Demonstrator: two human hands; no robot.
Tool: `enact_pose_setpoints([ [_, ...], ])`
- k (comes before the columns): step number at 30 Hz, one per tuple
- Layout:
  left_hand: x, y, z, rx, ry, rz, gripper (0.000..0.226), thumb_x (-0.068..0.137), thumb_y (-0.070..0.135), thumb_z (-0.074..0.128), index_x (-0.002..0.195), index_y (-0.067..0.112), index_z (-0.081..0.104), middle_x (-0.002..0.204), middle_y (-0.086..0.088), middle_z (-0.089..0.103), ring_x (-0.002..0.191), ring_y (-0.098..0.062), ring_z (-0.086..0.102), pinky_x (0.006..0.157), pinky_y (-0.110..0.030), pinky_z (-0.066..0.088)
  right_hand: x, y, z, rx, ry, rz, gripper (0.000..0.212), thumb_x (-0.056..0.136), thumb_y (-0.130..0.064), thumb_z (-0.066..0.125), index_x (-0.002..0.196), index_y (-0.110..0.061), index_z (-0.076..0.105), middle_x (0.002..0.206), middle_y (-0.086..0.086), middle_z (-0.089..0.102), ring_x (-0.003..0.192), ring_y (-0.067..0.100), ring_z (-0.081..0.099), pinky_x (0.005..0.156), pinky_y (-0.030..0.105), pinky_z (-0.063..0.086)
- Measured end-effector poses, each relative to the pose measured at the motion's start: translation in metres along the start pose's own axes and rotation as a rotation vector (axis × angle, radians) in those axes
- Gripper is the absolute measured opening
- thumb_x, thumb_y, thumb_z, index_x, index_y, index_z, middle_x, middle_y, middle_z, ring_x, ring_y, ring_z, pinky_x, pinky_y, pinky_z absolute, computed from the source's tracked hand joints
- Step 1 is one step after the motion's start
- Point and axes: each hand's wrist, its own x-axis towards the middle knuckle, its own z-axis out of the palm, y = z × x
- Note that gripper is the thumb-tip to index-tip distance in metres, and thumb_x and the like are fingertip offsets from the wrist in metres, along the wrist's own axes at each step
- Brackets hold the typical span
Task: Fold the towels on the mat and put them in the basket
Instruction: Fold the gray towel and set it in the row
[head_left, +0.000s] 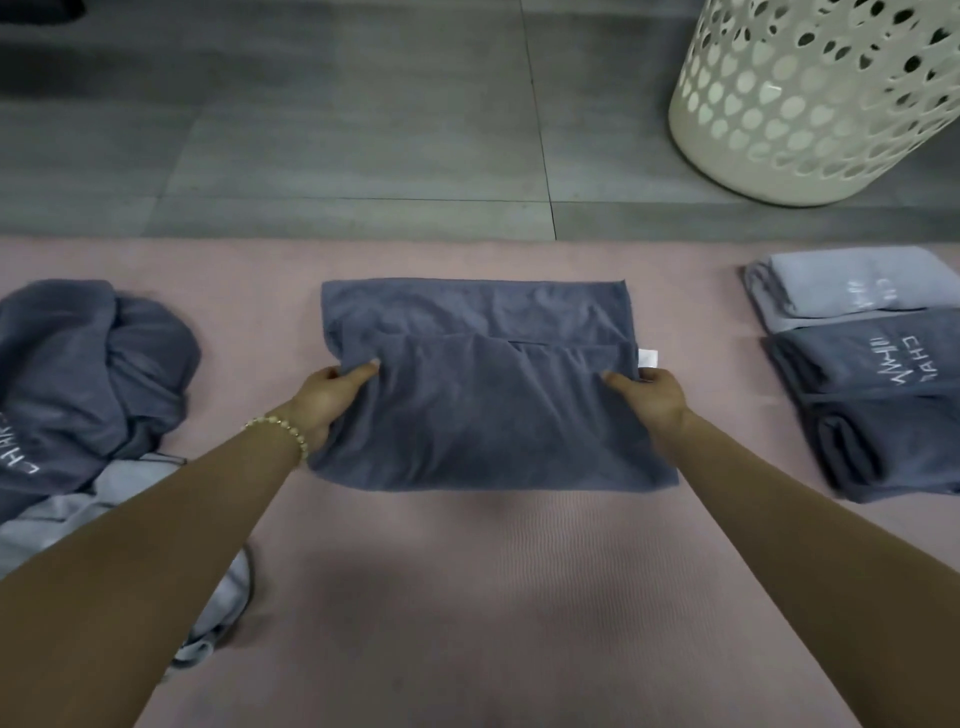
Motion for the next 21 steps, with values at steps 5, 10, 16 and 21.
enact_pose_setpoints([
  [5,-0.008,0.015,0.004,-0.088,0.034,0.114,0.044,0.088,0.04,0.062,0.12,0.01,0.058,0.113,-0.004,0.064,0.096,-0.019,0.061,0.083,-0.027,0.047,-0.004,-0.016,0.001,0.104,-0.034,0.016,0.047,0.085,-0.035,0.068,0.118,-0.004,0.057,0.113,0.008,0.061,0.095,0.023,0.055,0.086,0.032,0.046],
  [10,-0.044,0.036,-0.018,-0.103,0.008,0.267,0.018,0.094,0.034,0.055,0.092,0.019,0.065,0.09,0.005,0.068,0.079,-0.008,0.065,0.065,-0.014,0.052,-0.04,-0.03,-0.025,0.121,-0.054,-0.233,0.034,0.087,-0.029,0.067,0.103,0.0,0.06,0.099,0.01,0.068,0.087,0.021,0.066,0.073,0.023,0.057],
  [16,-0.107,0.019,-0.063,-0.129,-0.188,0.296,0.016,0.096,0.026,0.049,0.107,0.029,0.059,0.094,0.013,0.071,0.082,-0.002,0.068,0.065,-0.014,0.055,-0.122,-0.004,-0.056,0.228,-0.057,-0.282,0.015,0.091,-0.019,0.06,0.081,-0.009,0.056,0.071,-0.005,0.065,0.057,-0.001,0.06,0.052,0.012,0.049],
  [21,-0.126,-0.029,-0.082,-0.025,-0.106,0.306,0.02,0.097,0.022,0.048,0.114,0.026,0.057,0.098,0.014,0.069,0.088,0.001,0.066,0.079,-0.015,0.052,-0.154,0.047,-0.07,0.235,-0.014,-0.237,0.014,0.09,-0.024,0.063,0.09,-0.01,0.059,0.083,0.0,0.066,0.071,0.009,0.063,0.06,0.016,0.053],
])
